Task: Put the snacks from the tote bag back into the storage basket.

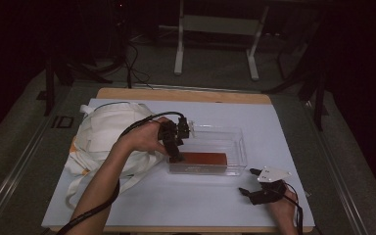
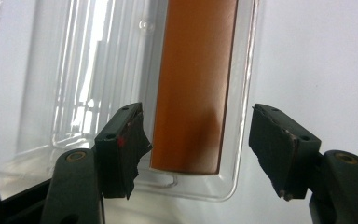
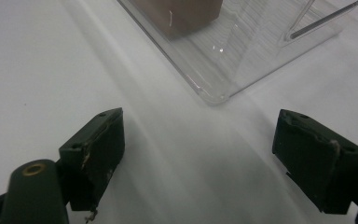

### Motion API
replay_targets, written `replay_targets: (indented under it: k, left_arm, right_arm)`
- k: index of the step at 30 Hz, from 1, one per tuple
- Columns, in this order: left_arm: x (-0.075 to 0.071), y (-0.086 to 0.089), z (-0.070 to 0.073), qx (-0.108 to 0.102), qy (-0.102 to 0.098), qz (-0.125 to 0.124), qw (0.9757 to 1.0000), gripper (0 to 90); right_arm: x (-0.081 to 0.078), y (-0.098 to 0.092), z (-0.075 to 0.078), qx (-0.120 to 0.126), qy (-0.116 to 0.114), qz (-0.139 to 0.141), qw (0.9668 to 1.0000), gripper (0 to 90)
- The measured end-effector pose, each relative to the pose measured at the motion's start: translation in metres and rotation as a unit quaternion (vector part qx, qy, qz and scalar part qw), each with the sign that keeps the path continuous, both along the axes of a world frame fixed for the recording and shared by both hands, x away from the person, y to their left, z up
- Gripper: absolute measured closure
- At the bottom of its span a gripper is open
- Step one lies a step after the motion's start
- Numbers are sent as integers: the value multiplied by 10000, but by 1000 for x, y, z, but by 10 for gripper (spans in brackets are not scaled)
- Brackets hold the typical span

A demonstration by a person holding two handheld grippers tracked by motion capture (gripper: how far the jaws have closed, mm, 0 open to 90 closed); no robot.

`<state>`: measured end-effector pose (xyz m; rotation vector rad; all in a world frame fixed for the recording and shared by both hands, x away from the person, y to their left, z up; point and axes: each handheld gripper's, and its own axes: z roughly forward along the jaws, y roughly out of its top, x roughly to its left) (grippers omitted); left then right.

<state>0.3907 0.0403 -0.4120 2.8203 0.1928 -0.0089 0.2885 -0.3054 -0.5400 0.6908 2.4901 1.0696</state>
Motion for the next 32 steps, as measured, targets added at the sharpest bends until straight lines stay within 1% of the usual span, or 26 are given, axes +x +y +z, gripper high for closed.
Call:
replay_targets:
  k: [4,10,13,15,19,20,23,27,30,31,32]
  left_arm:
    - [1,7,1,-43,-53,85,9999,366]
    - [-1,15,5,-74,-219,201,9995,364]
    - [-2,20,6,-124,-261,269,9992,360]
    - [-2,24,7,-135,-320,311,9989,360]
    - [-4,33,8,-156,-459,474,9977,361]
    - [-5,36,8,-203,-468,506,9974,361]
    - [-6,44,8,-217,-554,642,9962,361]
    - [-9,55,8,-307,-641,844,9939,361]
    - [-11,63,9,-392,-730,956,9920,361]
    - [-11,63,9,-392,-730,956,9920,361]
    - [-16,69,10,-466,-864,1069,9894,361]
  right_arm:
    - [0,0,0,-2,3,-1,10000,169]
    - [0,0,0,-4,3,-1,10000,169]
    - [0,0,0,-1,2,0,10000,169]
    - [0,0,0,1,1,-2,10000,169]
    - [0,0,0,0,-4,-3,10000,169]
    - [0,0,0,1,-8,-1,10000,169]
    - [0,0,0,2,-1,-2,10000,169]
    - [0,0,0,0,-3,-2,10000,169]
    - [0,0,0,3,3,-10,10000,169]
    - [0,0,0,3,3,-10,10000,169]
    - [0,0,0,6,6,-14,10000,169]
